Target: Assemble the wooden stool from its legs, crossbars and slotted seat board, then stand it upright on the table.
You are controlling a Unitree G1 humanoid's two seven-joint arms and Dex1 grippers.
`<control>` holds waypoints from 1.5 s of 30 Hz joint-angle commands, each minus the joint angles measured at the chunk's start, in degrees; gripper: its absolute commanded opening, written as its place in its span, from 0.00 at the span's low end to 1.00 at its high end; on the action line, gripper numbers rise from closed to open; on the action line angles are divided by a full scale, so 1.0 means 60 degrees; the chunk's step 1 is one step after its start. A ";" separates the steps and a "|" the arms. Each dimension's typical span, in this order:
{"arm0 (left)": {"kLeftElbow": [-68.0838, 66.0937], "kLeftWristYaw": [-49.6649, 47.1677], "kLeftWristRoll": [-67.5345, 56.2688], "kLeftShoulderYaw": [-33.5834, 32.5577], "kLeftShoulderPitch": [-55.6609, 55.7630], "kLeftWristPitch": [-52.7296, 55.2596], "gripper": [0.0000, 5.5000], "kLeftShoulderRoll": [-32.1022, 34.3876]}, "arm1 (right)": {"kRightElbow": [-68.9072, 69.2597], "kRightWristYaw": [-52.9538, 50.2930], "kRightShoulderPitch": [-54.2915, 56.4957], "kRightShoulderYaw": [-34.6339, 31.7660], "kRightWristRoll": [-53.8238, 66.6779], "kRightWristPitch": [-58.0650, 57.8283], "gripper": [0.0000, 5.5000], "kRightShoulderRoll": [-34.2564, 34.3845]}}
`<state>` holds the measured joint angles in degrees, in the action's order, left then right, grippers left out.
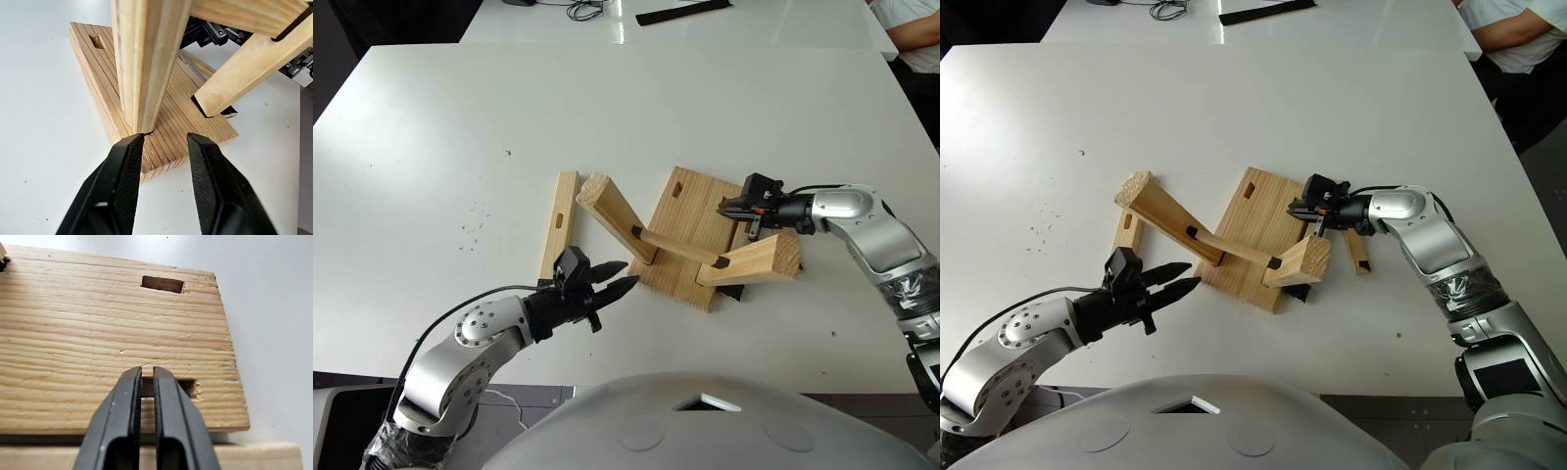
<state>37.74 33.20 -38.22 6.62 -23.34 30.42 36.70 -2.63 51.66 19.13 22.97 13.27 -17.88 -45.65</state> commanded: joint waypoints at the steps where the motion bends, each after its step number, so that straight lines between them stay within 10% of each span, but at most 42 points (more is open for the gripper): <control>1: 0.0114 -0.0402 0.0270 0.0242 0.0279 0.0296 0.19 -0.0315 | -0.0339 0.0246 0.0193 0.0001 -0.0827 0.0311 0.00 -0.0040; 8: -0.0018 -0.1311 0.0660 0.0996 0.0711 0.0764 0.00 -0.1331 | -0.1802 0.1243 0.1400 0.0647 -0.2034 0.1083 0.00 0.0712; 36: -0.7072 0.0898 0.3764 0.0000 0.5787 -0.1892 0.00 -0.0677 | 0.2078 0.1976 -0.0478 0.0303 -0.1245 -0.0947 0.00 0.1263; 45: -0.5642 0.0496 0.2202 -0.2953 0.5496 -0.0887 0.00 -0.0241 | 0.2783 0.2442 -0.0345 -0.1549 -0.0040 -0.1369 0.00 0.0316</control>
<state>-0.51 36.27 -21.42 -5.76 12.40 21.12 33.06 13.51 64.95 16.41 15.47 11.58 -26.65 -41.94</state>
